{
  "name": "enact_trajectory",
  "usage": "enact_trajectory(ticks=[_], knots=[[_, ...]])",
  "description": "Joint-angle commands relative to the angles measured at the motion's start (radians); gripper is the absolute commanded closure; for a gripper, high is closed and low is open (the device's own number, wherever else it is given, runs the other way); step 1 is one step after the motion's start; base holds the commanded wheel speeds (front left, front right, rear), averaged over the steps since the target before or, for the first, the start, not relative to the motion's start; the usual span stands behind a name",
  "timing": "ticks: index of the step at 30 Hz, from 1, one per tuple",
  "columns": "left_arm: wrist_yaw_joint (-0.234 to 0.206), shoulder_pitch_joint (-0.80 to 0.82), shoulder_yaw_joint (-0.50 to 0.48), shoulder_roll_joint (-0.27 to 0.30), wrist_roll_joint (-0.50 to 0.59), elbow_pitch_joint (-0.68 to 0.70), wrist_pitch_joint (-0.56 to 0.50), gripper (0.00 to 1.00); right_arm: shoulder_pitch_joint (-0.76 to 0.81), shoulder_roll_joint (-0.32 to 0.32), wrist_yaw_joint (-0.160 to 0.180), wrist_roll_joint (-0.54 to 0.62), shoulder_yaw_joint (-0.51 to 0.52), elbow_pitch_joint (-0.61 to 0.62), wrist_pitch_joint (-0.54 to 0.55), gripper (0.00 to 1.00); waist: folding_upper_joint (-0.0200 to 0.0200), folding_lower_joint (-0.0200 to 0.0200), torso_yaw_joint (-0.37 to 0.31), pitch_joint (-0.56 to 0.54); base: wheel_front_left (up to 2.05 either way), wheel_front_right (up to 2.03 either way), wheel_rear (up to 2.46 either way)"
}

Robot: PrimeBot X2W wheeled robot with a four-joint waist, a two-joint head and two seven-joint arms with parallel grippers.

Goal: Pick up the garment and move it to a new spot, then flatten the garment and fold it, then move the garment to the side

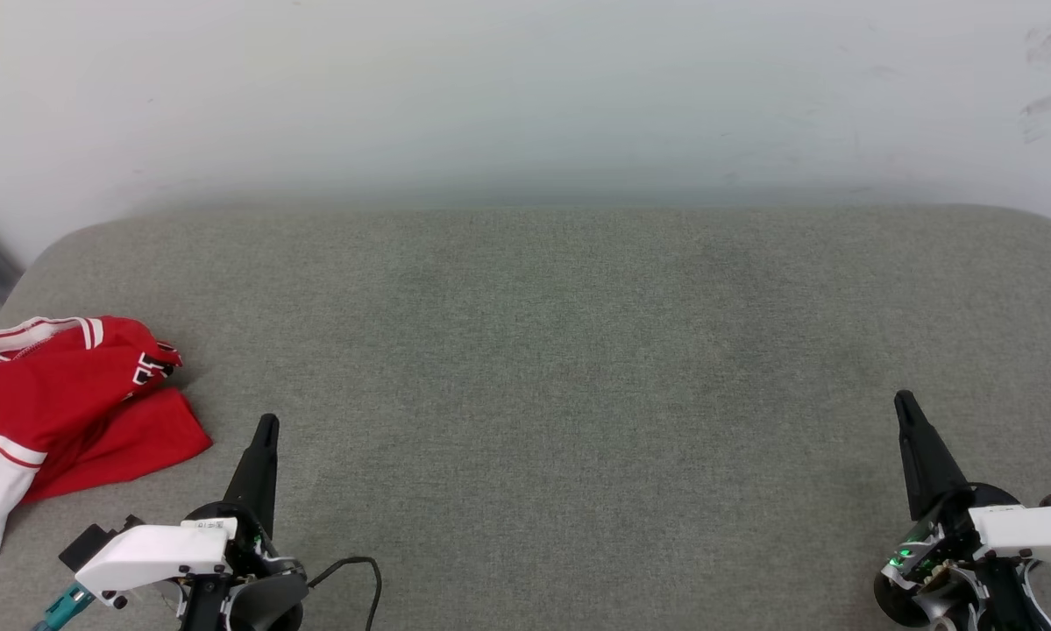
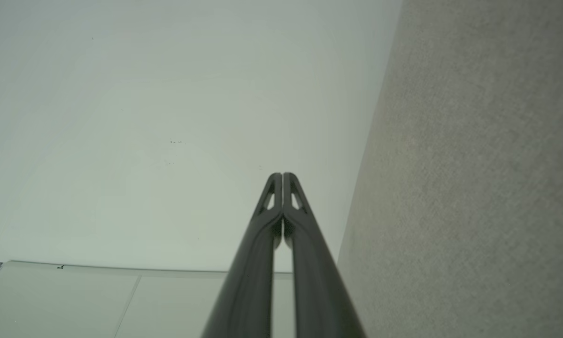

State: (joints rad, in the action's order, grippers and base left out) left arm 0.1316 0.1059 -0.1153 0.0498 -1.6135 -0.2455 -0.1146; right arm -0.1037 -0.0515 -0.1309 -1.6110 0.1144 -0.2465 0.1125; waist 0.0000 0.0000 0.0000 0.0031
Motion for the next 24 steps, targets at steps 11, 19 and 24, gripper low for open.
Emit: enact_trajectory(ticks=[11, 19, 24], knots=[[0.002, 0.006, -0.001, -0.002, 0.001, 0.000, -0.002, 1.00, -0.010, 0.003, 0.000, -0.004, 0.000, -0.001, 0.002, 1.00, 0.0000, 0.0000, 0.000, 0.000, 0.00, 0.00, 0.00], [0.002, 0.006, -0.001, -0.002, 0.001, 0.000, -0.002, 1.00, -0.010, 0.003, 0.000, -0.004, 0.000, -0.001, 0.002, 1.00, 0.0000, 0.0000, 0.000, 0.000, 0.00, 0.00, 0.00], [0.002, 0.006, -0.001, -0.002, 0.001, 0.000, -0.002, 1.00, -0.010, 0.003, 0.000, -0.004, 0.000, -0.001, 0.002, 1.00, 0.0000, 0.0000, 0.000, 0.000, 0.00, 0.00, 0.00]])
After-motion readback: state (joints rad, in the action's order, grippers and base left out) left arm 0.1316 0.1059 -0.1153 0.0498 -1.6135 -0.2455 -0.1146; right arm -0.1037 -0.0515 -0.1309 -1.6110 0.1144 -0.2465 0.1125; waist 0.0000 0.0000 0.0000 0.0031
